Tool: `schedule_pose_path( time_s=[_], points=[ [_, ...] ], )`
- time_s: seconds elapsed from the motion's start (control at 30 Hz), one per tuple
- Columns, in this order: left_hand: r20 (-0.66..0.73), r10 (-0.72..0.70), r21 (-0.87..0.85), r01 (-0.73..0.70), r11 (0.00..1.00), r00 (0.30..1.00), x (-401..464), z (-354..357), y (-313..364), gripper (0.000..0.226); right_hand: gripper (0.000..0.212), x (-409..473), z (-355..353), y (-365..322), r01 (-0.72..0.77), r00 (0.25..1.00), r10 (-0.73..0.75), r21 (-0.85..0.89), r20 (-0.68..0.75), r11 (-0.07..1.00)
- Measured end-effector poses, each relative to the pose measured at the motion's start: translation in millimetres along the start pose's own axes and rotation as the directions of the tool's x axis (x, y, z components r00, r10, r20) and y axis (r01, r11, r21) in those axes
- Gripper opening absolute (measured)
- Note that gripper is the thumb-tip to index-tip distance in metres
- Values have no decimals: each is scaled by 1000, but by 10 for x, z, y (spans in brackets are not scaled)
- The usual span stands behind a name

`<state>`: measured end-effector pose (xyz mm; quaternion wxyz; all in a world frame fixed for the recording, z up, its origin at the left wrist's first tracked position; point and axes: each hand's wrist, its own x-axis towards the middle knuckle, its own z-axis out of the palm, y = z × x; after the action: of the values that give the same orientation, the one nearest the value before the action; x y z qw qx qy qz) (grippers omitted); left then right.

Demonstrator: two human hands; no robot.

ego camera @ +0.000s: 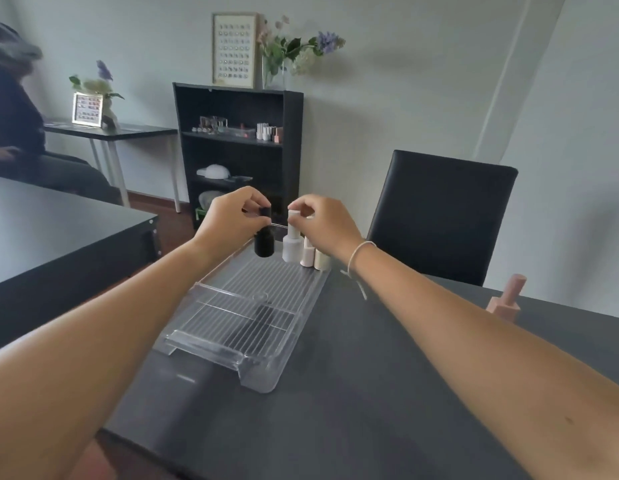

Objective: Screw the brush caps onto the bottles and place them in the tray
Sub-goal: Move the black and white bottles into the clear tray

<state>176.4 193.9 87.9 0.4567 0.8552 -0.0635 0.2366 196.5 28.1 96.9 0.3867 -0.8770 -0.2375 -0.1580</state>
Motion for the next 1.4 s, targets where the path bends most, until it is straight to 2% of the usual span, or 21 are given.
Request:
schedule_pose_path(
  time_s=[0.13, 0.23, 0.4, 0.67, 1.03, 1.27, 1.4],
  points=[
    [12, -43, -12, 43, 999, 999, 136, 56, -204, 19, 13, 175, 167, 43, -2, 995, 16, -140, 94, 990],
    [16, -51, 7, 51, 999, 999, 243, 124, -315, 18, 13, 275, 245, 67, 52, 991, -21, -235, 133, 971],
    [-3, -55, 38, 55, 998, 998, 380, 242, -501, 17, 11, 412, 367, 122, 79, 988, -26, -350, 153, 933],
    [53, -76, -23, 77, 997, 996, 495, 378, -598, 21, 20, 511, 408, 178, 60, 987, 34, -549, 160, 834],
    [77, -93, -58, 98, 994, 993, 481, 499, -525, 17, 23, 513, 322, 159, 22, 983, 99, -632, 155, 775],
    [70, -105, -55, 109, 992, 992, 437, 517, -482, 17, 21, 472, 332, 189, 34, 988, 71, -645, 135, 763],
    [95, -118, -34, 121, 992, 988, 416, 505, -481, 22, 24, 375, 269, 207, 52, 995, 10, -588, 102, 807]
  ],
)
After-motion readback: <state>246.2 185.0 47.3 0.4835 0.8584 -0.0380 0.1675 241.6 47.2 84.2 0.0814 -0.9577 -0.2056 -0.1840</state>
